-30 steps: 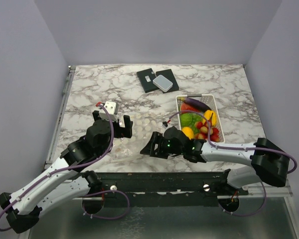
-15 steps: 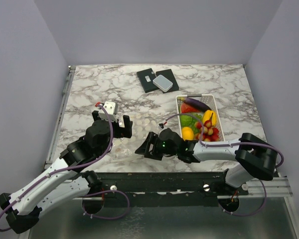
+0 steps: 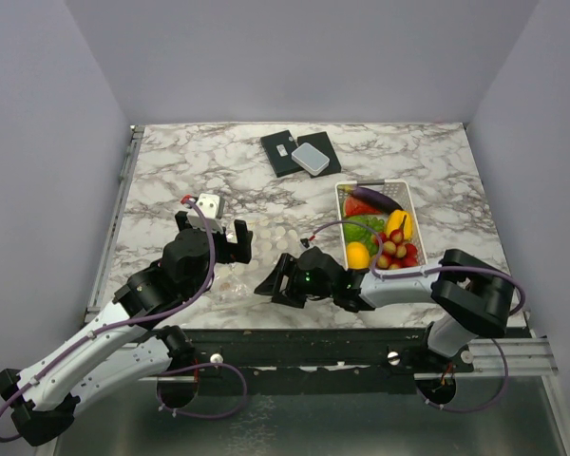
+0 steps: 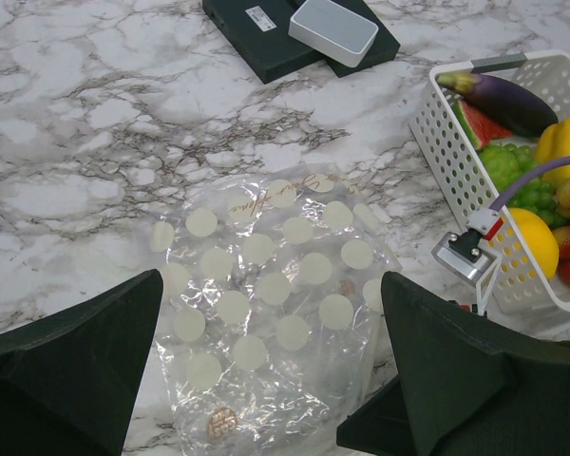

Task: Place the food in the zip-top bag and seal the zipper
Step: Pick up the zipper food storage bag at the center of the board.

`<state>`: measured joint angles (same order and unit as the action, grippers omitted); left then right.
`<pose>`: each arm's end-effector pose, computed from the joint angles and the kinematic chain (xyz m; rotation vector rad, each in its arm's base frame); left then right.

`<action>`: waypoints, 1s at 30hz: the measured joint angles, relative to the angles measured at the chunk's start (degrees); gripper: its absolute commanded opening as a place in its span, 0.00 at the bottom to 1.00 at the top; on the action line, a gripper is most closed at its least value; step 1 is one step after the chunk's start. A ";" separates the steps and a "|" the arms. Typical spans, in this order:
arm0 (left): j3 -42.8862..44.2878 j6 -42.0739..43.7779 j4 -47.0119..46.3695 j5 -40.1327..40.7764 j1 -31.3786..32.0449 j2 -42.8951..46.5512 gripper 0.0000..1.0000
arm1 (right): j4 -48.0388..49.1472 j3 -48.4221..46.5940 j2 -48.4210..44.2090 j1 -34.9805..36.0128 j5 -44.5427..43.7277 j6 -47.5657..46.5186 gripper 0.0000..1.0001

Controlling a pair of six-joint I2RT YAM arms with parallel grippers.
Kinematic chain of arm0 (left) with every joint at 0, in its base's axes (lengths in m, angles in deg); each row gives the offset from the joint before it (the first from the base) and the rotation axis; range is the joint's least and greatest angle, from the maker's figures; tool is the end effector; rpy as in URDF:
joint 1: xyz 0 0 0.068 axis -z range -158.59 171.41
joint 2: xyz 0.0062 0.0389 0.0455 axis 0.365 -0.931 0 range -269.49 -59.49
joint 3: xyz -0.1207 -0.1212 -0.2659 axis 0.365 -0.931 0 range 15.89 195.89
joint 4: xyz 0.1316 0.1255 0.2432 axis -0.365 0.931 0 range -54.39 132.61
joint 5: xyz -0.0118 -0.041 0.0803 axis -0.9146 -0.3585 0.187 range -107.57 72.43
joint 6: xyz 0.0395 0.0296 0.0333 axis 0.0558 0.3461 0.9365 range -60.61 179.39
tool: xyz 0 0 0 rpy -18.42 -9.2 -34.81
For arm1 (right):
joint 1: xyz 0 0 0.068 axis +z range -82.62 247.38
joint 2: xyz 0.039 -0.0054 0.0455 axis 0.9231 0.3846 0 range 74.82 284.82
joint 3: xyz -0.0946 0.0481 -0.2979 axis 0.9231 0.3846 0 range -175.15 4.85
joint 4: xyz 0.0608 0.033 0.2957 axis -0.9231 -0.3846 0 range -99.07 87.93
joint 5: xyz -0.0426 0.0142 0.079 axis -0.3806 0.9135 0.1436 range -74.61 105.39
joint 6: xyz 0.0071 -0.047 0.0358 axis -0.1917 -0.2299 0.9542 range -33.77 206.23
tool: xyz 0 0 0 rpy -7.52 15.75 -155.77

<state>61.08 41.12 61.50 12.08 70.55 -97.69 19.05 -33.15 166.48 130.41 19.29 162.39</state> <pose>0.1234 -0.1095 0.3629 0.1540 1.8622 -0.3239 0.1550 0.3114 0.1611 0.2427 2.5215 1.3312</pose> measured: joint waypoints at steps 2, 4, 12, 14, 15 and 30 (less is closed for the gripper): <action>-0.02 -0.02 0.00 0.00 0.00 0.00 0.99 | 0.15 -0.22 0.37 0.00 -0.26 0.26 0.70; -0.02 -0.02 0.00 0.00 0.00 0.00 0.99 | 0.26 -0.35 0.63 0.00 -0.68 0.35 0.69; -0.02 -0.04 0.00 0.00 0.00 0.00 0.99 | 0.24 -1.14 1.07 0.00 -3.87 0.50 0.66; -0.02 -0.04 0.00 -0.02 0.00 0.00 0.99 | 0.26 -1.33 1.16 -0.02 -4.83 0.55 0.65; -0.02 -0.07 0.00 -0.02 0.00 0.00 0.99 | 0.26 -1.42 1.31 -0.02 -5.29 0.55 0.65; -0.02 -0.20 0.00 0.00 0.00 -0.31 0.99 | 0.46 -2.78 5.05 0.00 -11.50 2.23 0.37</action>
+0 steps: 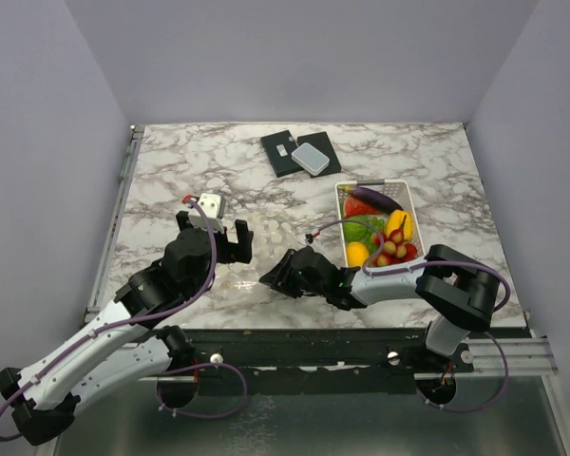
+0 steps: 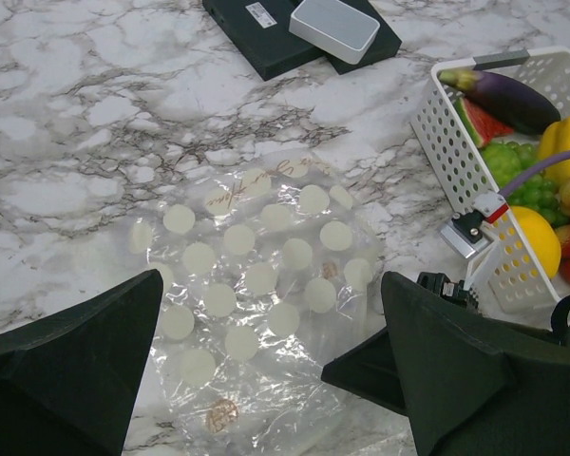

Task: Place the food in the zip-top bag and seal the zipper
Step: Pick up the zipper food storage bag at the center of the board.

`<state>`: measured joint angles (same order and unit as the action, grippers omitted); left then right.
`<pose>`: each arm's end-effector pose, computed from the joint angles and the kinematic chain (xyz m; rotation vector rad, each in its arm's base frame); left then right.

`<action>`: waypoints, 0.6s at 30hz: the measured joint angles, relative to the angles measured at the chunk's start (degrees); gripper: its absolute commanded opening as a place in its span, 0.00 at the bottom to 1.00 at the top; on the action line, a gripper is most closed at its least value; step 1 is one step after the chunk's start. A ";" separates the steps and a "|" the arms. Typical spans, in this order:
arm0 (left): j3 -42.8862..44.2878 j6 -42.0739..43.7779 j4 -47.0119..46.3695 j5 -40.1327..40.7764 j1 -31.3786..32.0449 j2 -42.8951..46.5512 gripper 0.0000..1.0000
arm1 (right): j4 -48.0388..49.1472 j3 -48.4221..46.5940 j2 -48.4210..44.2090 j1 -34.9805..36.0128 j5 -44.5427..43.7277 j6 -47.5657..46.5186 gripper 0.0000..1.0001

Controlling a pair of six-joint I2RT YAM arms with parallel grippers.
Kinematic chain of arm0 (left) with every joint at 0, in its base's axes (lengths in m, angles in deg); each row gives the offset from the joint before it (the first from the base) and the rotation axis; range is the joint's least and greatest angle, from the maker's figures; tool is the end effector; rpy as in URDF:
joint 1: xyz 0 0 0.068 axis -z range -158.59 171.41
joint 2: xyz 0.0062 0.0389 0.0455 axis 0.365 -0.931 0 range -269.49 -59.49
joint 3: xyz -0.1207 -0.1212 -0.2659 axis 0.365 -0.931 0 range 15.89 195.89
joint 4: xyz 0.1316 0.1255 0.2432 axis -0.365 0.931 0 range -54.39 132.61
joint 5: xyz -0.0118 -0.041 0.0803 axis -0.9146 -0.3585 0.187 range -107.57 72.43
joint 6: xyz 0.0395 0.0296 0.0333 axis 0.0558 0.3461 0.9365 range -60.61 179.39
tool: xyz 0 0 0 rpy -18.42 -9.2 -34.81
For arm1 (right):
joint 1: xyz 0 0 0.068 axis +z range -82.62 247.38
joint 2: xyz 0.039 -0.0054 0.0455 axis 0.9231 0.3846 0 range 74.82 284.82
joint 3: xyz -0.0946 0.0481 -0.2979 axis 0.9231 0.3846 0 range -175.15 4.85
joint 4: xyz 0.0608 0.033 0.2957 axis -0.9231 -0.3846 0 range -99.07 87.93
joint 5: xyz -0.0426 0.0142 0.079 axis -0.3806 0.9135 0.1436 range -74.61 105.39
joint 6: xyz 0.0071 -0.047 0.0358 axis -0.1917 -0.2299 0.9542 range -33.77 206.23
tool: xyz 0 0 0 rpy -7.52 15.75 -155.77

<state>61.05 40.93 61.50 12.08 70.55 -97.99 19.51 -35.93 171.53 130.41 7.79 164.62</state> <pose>0.1242 -0.1105 0.3619 0.1534 1.8672 -0.3227 0.1705 0.3225 0.1477 0.4134 2.4211 1.1689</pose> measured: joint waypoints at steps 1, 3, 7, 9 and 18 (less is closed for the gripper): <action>0.00 0.00 0.00 -0.02 0.00 -0.11 0.99 | 0.04 0.00 0.00 0.00 -0.39 0.04 0.33; 0.00 0.00 0.00 0.00 0.00 -0.28 0.99 | 0.17 0.00 0.00 -0.02 -1.09 0.00 0.26; 0.00 0.00 0.00 -0.02 0.00 -0.46 0.99 | 0.13 0.00 -0.28 -0.02 -2.45 -0.48 0.14; 0.00 0.02 0.00 -0.02 0.00 -0.59 0.99 | -0.07 0.00 -0.79 0.00 -2.93 -0.96 0.07; 0.02 -0.22 0.00 -0.24 0.00 -2.14 0.99 | -3.69 0.00 -7.19 0.00 -5.75 -4.83 0.01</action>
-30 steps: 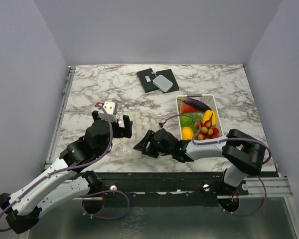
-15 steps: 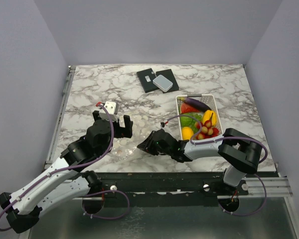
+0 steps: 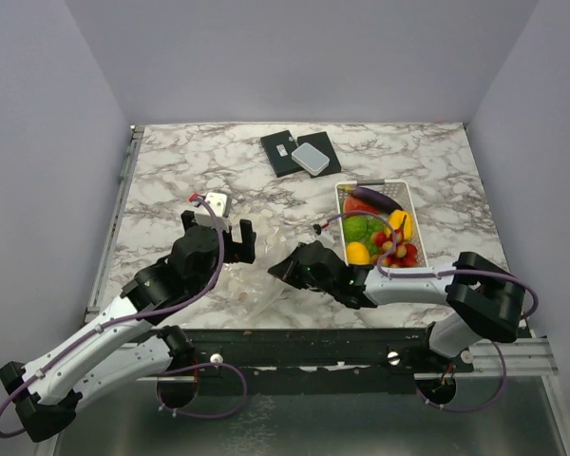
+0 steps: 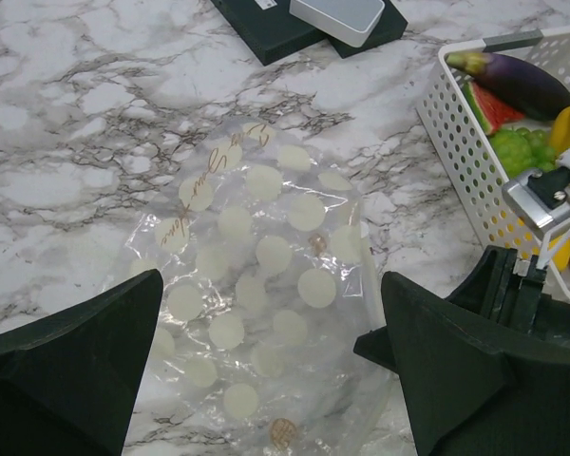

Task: Place the food in the zip-top bag and seal the zipper
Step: Pick up the zipper food storage bag at the center of the board.

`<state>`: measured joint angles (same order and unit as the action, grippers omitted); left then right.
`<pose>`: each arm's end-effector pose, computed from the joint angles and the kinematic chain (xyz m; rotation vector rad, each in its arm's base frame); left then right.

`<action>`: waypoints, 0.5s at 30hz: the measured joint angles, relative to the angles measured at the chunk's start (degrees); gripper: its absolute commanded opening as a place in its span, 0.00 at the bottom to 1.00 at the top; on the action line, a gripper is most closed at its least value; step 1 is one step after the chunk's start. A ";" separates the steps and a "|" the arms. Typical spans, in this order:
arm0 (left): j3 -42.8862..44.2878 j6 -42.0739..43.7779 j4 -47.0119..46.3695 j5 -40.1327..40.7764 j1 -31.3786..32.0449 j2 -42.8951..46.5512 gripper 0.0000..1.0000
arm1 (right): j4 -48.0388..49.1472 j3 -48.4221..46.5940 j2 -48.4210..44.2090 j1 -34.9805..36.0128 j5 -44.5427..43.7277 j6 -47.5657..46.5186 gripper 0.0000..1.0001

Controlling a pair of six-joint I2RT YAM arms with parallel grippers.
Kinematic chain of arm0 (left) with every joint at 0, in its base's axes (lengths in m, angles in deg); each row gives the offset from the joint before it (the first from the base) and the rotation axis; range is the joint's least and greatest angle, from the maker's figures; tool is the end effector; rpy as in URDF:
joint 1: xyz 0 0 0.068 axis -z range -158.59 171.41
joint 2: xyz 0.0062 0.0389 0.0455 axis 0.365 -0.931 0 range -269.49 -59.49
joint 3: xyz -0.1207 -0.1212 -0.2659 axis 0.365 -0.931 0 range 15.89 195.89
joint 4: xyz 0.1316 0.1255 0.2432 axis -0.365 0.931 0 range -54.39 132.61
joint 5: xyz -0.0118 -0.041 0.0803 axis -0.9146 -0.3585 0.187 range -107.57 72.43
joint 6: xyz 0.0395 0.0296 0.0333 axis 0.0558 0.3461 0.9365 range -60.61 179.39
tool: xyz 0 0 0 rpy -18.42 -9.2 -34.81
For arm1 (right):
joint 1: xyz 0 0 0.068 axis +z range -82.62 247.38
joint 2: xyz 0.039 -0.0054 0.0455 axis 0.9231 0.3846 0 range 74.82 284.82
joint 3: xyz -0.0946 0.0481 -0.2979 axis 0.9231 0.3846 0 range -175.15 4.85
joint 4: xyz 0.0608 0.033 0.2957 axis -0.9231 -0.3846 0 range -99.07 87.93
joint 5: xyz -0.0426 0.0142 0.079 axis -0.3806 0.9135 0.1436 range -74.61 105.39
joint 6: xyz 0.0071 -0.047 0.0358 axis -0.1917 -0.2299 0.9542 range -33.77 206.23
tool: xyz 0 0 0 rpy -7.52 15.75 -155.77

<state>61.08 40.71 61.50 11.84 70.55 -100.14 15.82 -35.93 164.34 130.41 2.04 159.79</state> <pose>0.1302 -0.1176 0.3565 0.1685 1.8976 -0.3060 0.1692 0.3104 0.1843 0.3667 2.2978 1.1236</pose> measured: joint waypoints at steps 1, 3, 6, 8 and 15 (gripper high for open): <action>0.00 -0.22 0.00 -0.04 0.00 -0.26 0.99 | -0.66 0.00 -0.92 0.00 -0.42 -0.42 0.01; 0.00 -0.55 0.02 -0.42 0.00 -0.72 0.99 | -2.16 0.00 -2.75 -0.02 -1.22 -1.60 0.01; 0.00 -1.36 0.20 -1.42 0.00 -1.18 0.99 | -4.83 -0.11 -5.35 0.00 -2.45 -3.26 0.01; -0.02 -2.32 0.44 -2.45 0.00 -1.31 0.99 | -7.13 -0.46 -6.73 0.00 -3.39 -4.44 0.01; -0.02 -5.62 2.01 -6.34 0.00 -1.40 0.99 | -16.98 -7.34 -8.52 0.00 -7.89 -10.03 0.01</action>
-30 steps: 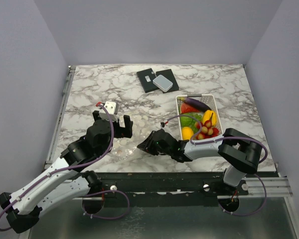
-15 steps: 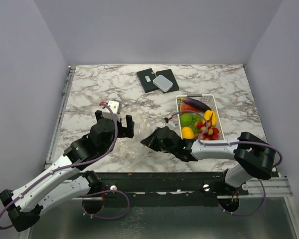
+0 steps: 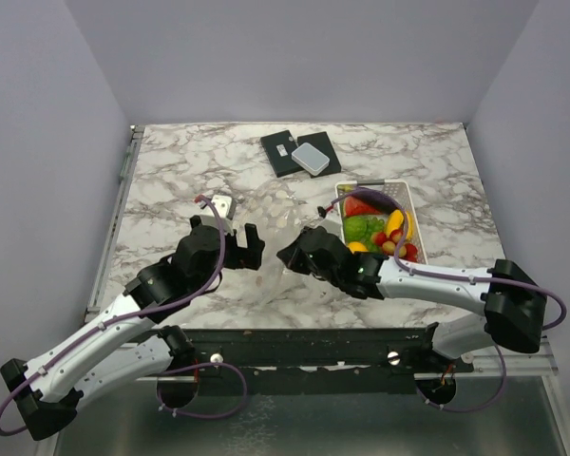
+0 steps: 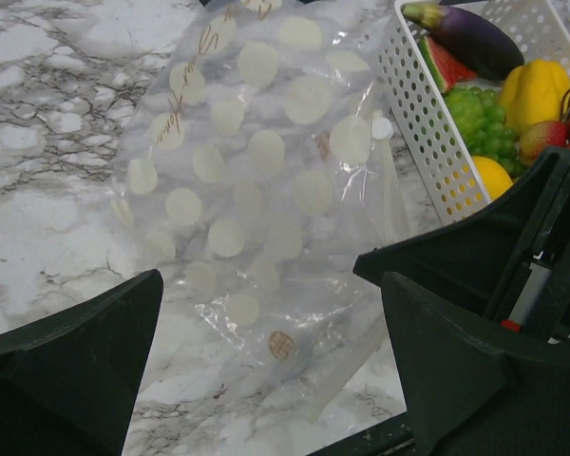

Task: Place the food in the zip-top bag and seal the zipper
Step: Pick up the zipper food storage bag at the center of the board, then open the zipper of the food storage bag.

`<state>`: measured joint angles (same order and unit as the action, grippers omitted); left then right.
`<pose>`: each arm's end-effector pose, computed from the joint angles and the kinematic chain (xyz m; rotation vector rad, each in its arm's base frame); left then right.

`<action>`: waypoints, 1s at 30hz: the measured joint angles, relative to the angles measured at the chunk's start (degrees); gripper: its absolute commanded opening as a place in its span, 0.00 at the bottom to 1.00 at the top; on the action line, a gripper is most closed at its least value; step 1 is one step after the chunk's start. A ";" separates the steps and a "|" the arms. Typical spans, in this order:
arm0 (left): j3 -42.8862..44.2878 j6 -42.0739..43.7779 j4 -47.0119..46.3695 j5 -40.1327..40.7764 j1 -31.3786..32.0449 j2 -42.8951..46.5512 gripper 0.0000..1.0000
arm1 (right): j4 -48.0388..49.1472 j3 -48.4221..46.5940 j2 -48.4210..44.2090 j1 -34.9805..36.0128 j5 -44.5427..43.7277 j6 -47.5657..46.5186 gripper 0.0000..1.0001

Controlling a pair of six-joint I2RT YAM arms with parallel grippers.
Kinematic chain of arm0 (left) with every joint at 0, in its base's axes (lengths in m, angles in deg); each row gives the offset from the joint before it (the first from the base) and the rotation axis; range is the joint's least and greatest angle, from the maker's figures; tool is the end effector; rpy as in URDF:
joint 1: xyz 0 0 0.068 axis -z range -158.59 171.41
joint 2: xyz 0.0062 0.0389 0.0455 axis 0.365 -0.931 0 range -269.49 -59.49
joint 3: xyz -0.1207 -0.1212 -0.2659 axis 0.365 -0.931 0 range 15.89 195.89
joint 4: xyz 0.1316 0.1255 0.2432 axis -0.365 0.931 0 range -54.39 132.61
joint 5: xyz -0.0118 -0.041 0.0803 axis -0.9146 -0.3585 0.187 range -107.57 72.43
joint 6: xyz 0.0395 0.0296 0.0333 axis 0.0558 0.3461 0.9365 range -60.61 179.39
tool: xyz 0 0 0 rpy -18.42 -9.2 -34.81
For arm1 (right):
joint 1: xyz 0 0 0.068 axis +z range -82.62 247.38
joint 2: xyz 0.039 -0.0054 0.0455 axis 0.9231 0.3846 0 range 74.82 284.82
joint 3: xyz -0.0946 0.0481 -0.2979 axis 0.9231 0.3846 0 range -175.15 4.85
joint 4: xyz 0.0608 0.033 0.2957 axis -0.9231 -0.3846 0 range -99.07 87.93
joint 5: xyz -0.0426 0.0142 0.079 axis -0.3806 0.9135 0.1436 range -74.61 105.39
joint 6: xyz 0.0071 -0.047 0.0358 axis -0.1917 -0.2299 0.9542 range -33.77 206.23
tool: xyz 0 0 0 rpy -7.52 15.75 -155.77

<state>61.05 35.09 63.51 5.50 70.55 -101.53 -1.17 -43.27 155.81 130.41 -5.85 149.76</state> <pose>0.1310 -0.1252 0.3480 0.1731 1.9845 -0.4326 0.1703 0.3001 0.2509 0.2404 2.2165 0.9116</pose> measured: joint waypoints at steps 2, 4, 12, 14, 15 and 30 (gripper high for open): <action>0.02 -0.79 0.70 -1.09 0.00 -0.04 0.99 | -2.32 -2.43 -0.11 0.00 -1.60 -1.73 0.01; 0.02 -1.57 1.14 -2.16 0.00 -0.13 0.99 | -4.50 -4.52 -0.11 -0.02 -3.13 -3.28 0.01; 0.00 -4.61 1.55 -5.97 0.00 -0.92 0.98 | -11.54 -13.35 0.15 -0.55 -7.26 -8.76 0.01; -0.17 -5.18 1.49 -6.40 0.00 -0.79 0.98 | -12.33 -15.08 0.57 -1.05 -7.45 -9.68 0.01; -0.37 -5.40 1.40 -6.64 0.00 -0.70 0.98 | -12.92 -16.06 0.96 -1.29 -7.45 -10.08 0.01; -2.86 -6.60 -4.59 -7.56 0.00 -2.49 0.90 | -20.46 -28.52 8.17 -2.29 -7.43 -10.14 0.01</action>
<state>58.19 28.49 58.92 -2.06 70.55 -104.03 -21.62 -71.79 163.99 128.11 -13.28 139.62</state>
